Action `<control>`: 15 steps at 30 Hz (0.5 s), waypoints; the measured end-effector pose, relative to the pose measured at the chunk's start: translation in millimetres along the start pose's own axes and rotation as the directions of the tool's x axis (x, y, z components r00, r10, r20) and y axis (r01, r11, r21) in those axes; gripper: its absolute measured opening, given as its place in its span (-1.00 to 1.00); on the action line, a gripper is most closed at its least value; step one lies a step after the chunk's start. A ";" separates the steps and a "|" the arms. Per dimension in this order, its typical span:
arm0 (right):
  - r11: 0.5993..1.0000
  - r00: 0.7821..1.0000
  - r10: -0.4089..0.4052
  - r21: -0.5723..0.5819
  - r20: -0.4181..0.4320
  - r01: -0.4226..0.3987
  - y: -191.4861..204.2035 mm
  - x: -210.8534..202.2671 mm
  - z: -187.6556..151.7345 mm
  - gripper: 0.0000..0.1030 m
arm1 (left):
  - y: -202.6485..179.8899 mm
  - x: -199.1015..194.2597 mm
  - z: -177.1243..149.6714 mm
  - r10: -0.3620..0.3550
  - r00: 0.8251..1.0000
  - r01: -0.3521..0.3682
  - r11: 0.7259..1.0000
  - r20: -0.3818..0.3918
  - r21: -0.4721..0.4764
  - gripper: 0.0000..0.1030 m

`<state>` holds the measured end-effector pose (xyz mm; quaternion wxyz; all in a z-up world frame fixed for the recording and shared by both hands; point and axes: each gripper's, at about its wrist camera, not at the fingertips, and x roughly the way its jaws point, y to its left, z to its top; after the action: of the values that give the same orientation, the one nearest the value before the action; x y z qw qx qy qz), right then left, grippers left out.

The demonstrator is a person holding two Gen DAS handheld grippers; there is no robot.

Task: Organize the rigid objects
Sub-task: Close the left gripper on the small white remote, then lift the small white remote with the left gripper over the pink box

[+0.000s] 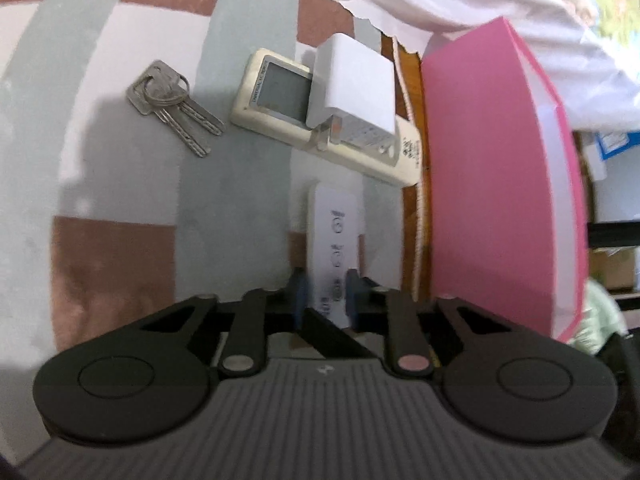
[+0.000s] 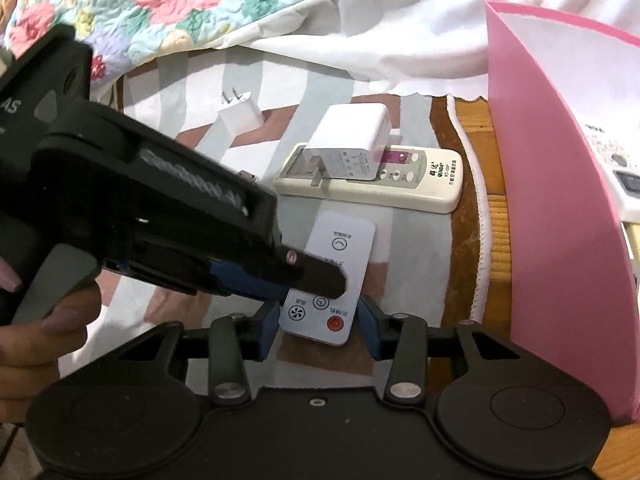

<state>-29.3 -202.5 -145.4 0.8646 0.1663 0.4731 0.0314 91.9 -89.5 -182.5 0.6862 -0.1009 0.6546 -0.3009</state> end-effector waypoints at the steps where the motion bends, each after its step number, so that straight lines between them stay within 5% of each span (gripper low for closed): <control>1: 1.000 1.000 -0.004 -0.012 -0.002 0.004 1.7 -0.3 -0.6 -0.07 | -1.0 -1.5 -1.5 0.001 1.000 -0.001 1.000 0.003 -0.006 -0.69; 15: 0.992 1.000 0.026 -0.120 -0.004 -0.026 20.5 -51.6 22.7 -0.07 | -24.3 -69.2 -18.2 -0.092 0.991 0.090 0.996 0.100 0.028 -0.72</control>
<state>-36.9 -199.9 -86.0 0.8721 0.1202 0.4690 0.0711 70.2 -66.5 -113.8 0.7051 -0.1378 0.6101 -0.3340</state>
